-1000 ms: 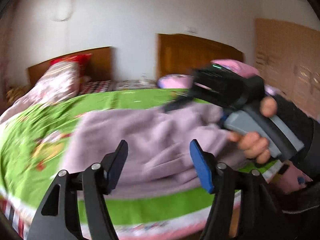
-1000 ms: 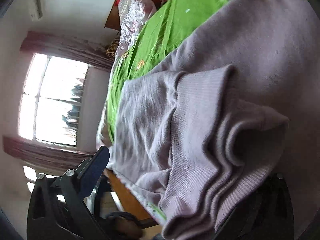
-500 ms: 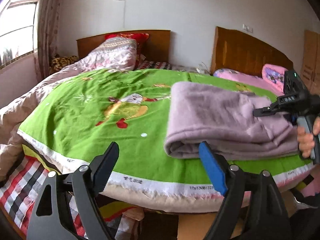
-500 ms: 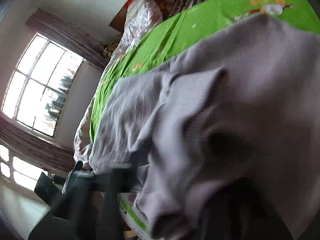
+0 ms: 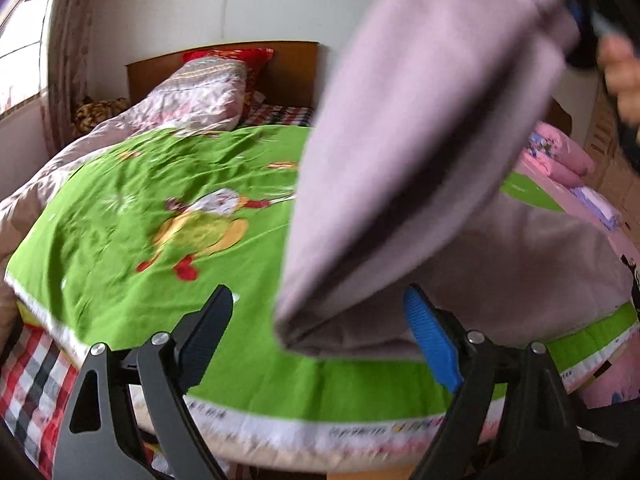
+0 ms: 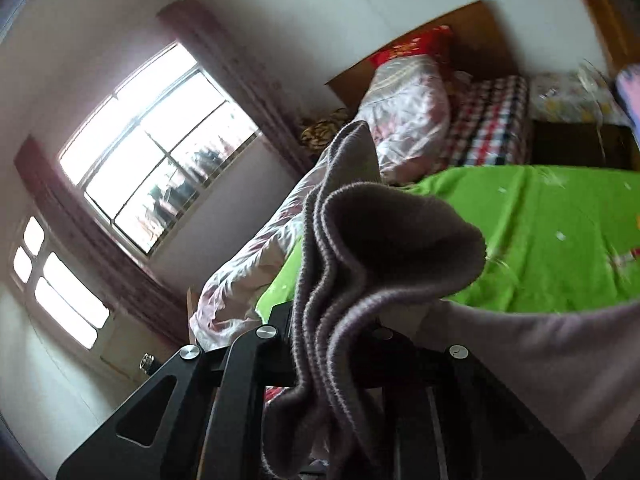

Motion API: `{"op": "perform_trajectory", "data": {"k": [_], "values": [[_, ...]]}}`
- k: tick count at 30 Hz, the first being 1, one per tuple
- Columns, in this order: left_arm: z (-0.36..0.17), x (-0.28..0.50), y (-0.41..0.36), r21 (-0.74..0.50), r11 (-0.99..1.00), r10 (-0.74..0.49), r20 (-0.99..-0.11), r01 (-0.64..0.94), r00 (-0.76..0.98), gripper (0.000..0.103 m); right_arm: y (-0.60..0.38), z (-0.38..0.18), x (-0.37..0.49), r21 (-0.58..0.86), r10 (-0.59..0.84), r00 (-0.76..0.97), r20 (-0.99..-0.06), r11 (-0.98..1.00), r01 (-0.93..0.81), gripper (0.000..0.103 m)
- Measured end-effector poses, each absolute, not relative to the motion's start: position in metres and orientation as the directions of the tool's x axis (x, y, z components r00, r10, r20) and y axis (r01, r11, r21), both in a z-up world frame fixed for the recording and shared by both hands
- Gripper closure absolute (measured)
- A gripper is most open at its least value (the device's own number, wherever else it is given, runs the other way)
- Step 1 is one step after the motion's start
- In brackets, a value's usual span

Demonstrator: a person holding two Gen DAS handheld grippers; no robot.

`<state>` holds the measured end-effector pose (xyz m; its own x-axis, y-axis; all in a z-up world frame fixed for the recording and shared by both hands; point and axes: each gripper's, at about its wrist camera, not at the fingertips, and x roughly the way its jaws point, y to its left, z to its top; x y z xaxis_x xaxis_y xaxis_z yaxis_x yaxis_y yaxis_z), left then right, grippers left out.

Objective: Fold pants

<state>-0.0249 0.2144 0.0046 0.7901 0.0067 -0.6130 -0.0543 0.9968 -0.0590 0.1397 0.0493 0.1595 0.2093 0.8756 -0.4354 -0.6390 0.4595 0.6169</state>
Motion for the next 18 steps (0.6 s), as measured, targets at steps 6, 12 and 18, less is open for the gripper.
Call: {"op": "perform_trajectory", "data": {"k": [6,12,18], "values": [[-0.010,-0.011,0.257,-0.054,0.984,0.094,-0.655,-0.170,0.750,0.013,0.036,0.173,0.146,0.619,0.886,0.231,-0.403,0.449,-0.644,0.086],[-0.029,-0.023,0.316,-0.482,0.868,-0.217,-0.581,-0.117,0.785,0.013,-0.005,0.144,0.162,0.661,0.873,0.252,-0.418,0.483,-0.574,0.086],[-0.029,-0.021,0.301,-0.395,0.909,-0.149,-0.610,-0.136,0.778,0.009,-0.058,0.106,0.153,0.747,0.892,0.271,-0.362,0.451,-0.488,0.086]]}}
